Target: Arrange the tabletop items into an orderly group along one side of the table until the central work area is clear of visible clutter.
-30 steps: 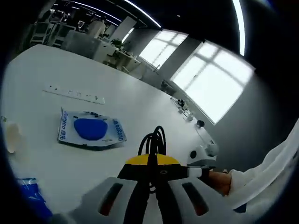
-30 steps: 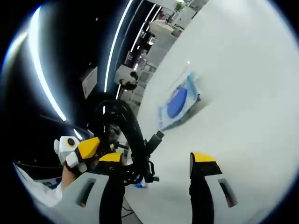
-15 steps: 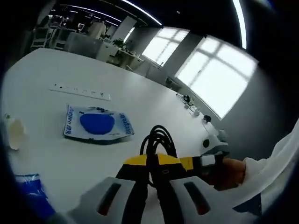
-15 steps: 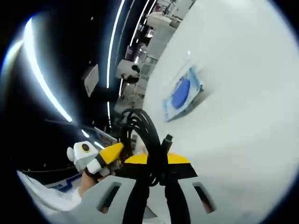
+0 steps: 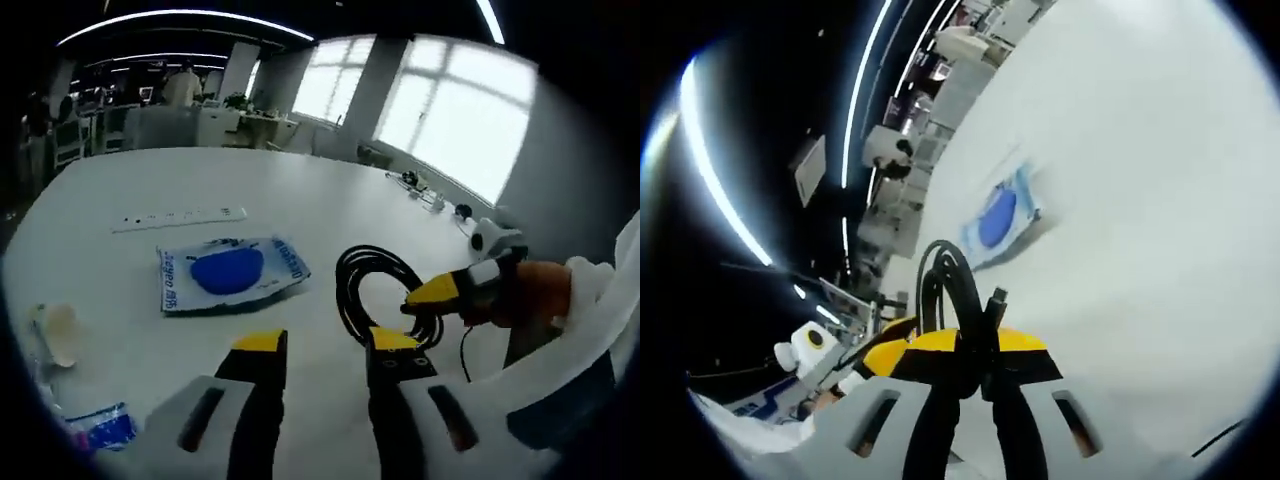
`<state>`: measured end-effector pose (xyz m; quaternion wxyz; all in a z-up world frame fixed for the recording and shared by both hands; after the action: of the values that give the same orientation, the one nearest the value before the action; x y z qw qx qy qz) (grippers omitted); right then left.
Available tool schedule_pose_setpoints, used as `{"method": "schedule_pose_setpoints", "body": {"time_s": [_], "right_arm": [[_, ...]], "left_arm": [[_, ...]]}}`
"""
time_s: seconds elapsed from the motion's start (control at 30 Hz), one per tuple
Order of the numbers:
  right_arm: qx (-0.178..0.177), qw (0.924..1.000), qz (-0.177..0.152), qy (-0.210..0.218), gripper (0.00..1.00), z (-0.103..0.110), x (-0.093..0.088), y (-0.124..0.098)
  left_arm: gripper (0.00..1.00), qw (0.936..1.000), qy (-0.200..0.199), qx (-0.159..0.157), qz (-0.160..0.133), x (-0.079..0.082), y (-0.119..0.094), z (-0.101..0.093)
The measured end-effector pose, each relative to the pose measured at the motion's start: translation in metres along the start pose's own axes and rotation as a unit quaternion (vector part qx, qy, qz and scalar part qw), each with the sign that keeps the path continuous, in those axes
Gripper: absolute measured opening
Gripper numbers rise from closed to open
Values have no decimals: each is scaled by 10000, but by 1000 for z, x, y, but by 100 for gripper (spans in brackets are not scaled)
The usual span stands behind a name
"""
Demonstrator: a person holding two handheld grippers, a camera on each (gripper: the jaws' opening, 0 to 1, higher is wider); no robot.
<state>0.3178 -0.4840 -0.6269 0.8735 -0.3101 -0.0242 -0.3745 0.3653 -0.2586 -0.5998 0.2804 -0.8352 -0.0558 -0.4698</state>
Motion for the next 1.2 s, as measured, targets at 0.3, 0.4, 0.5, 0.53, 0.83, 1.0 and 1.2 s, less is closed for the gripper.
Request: {"method": "schedule_pose_setpoints", "body": {"time_s": [0.3, 0.4, 0.5, 0.53, 0.83, 1.0, 1.2], "right_arm": [[-380, 9993, -56, -43, 8, -22, 29, -1], [-581, 9983, -8, -29, 8, -28, 29, 2], [-806, 9967, 92, 3, 8, -39, 32, 6], [-837, 9964, 103, 9, 8, -40, 32, 7], [-1113, 9931, 337, 133, 9, -70, 45, 21], [-1117, 9928, 353, 248, 9, -74, 45, 24], [-1101, 9926, 431, 291, 9, -82, 49, 29]], "left_arm": [[46, 9966, -444, 625, -286, -13, -41, 30], [46, 9933, -618, 869, -450, -17, -53, 37], [46, 9889, -824, 1079, -609, -22, -62, 42], [46, 9878, -876, 1121, -627, -25, -65, 44], [43, 9824, -1168, 1314, -634, -42, -70, 36], [44, 9753, -1495, 1251, -1037, -33, -76, 30], [43, 9693, -1493, 1473, -1286, -28, -83, 21]]}}
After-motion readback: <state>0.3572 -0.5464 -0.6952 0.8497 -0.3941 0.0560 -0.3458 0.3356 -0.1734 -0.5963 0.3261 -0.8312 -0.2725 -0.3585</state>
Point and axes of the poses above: the point that each gripper's makers call its tool centre point, and the gripper's own axes: y roughly forward along the fingers, z roughly to its left, x roughly out of its top, the point moved 8 cm from there along -y, roughly backward along the fingers, and after that the axes turned 9 degrees about -x, right-handed, at the moved point
